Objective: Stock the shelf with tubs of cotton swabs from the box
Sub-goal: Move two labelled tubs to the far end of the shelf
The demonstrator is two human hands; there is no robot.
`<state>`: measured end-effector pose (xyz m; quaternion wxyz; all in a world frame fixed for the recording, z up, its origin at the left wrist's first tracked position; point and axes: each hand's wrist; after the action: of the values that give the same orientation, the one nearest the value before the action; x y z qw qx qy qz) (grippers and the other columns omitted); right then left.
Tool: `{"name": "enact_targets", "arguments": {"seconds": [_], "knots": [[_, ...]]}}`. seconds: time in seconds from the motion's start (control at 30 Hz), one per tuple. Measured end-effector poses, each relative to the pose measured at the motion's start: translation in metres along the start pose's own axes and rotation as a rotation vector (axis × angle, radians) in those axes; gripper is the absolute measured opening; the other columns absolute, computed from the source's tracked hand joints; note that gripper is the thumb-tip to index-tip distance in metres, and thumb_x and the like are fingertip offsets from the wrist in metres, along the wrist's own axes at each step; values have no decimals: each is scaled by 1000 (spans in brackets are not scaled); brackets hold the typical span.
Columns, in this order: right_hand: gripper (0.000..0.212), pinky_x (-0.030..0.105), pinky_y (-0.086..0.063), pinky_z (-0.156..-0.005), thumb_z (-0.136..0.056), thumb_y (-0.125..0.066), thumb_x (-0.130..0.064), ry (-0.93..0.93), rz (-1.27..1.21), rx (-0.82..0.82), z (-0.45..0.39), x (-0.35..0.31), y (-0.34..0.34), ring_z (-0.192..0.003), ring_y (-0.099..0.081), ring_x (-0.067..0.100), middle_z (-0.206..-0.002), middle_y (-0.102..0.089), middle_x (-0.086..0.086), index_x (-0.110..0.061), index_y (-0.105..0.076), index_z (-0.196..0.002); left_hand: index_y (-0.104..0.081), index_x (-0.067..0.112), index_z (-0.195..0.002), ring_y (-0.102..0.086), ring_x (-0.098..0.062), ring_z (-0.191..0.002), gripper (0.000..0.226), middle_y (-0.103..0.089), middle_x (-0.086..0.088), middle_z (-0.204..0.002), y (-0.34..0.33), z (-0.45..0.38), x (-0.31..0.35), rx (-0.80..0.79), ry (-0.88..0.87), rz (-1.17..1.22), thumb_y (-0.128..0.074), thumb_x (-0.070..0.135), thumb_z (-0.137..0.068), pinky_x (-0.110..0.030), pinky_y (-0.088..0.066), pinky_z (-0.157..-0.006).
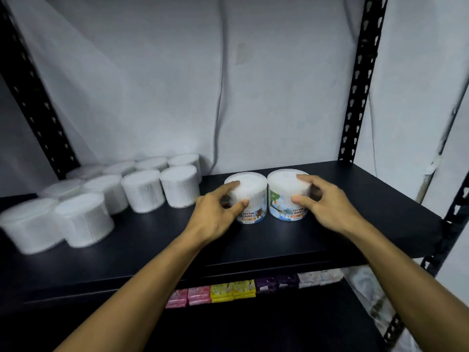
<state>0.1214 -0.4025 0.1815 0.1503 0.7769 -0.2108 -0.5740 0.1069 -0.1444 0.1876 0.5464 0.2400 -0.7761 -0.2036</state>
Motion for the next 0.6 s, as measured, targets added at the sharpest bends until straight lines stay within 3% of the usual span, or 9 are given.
{"name": "enact_targets", "arguments": {"seconds": [0.13, 0.3, 0.6], "knots": [[54, 38, -45, -103, -79, -75, -21, -46, 15, 8, -29, 25, 28, -115, -58, 14, -128, -59, 0, -31, -53, -127, -57, 28, -134, -66, -6, -102, 55, -68, -2, -118, -34, -32, 17, -14, -21, -32, -74, 40, -83, -20, -44, -100], [52, 41, -44, -102, -78, -74, -23, -108, 50, 40, -67, 52, 58, -114, -57, 20, -126, -58, 1, -33, -52, -124, -55, 28, -136, -64, -10, -107, 57, -66, -4, -120, -74, -75, 33, -55, -22, -28, -72, 43, -83, -24, -45, -102], [53, 37, -40, -105, -87, -64, -13, -153, 79, 48, -125, 74, 90, -119, -51, 21, -133, -52, 6, -18, -43, -136, -53, 25, -139, -61, -16, -113, 57, -62, -7, -128, -125, -138, 53, -75, -11, -11, -70, 39, -86, -18, -42, -94]]}}
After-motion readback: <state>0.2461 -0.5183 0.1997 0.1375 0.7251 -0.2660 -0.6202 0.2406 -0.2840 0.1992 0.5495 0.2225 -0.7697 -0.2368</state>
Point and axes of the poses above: each hand's wrist, its own z-axis away from the middle knuckle, its own y-axis out of the back of the hand, x = y × z
